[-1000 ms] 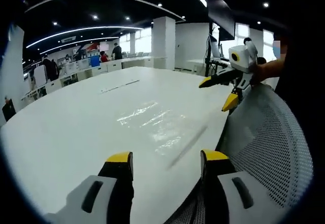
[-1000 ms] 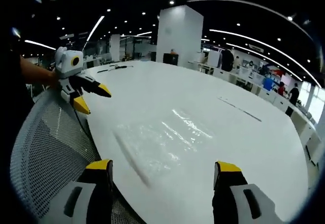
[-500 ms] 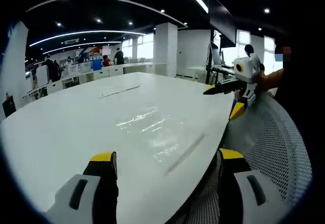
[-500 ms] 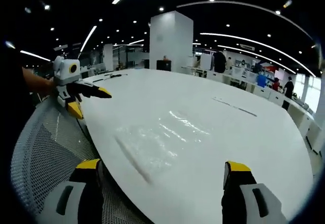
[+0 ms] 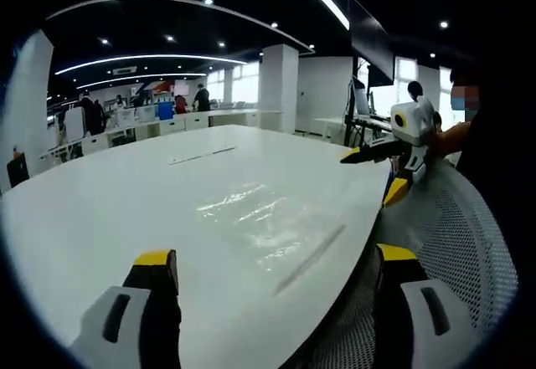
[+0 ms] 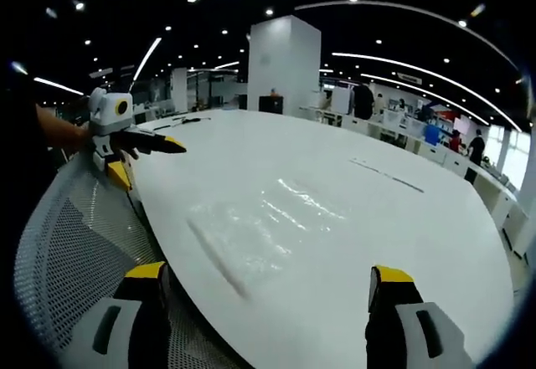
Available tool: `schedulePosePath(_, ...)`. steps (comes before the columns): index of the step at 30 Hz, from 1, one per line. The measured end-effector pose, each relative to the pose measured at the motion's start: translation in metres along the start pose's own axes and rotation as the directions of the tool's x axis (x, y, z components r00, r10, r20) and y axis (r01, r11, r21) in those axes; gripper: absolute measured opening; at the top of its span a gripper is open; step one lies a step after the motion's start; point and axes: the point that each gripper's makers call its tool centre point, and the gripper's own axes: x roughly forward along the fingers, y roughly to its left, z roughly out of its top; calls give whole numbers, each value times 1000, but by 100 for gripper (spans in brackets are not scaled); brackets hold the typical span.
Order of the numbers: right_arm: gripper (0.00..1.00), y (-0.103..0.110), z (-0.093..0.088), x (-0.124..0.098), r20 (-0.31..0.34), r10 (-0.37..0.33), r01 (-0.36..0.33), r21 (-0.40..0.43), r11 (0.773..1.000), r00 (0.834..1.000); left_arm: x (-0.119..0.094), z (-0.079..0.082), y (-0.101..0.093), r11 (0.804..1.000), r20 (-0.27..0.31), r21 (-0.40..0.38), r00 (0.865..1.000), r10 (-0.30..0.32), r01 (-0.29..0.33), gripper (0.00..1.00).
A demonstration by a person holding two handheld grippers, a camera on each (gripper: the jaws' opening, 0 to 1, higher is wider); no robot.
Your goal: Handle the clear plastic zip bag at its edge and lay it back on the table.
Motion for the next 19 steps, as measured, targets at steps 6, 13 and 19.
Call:
schedulePosePath(6,100,-1,-1,0,-6,-2,2,7,1000,1000,0,2,1,1000,6,4,1000,10,-10,99)
schedulePosePath(13,100,-2,-1,0,-2,-6,6,8,1000,1000,0,1,0,1000,-5,9,1000,5,-5,99)
schedulePosePath(19,100,-3,-1,0,-2,-6,6,13,1000,1000,1,1,-1,1000,-10,12,1000,1,-1,99)
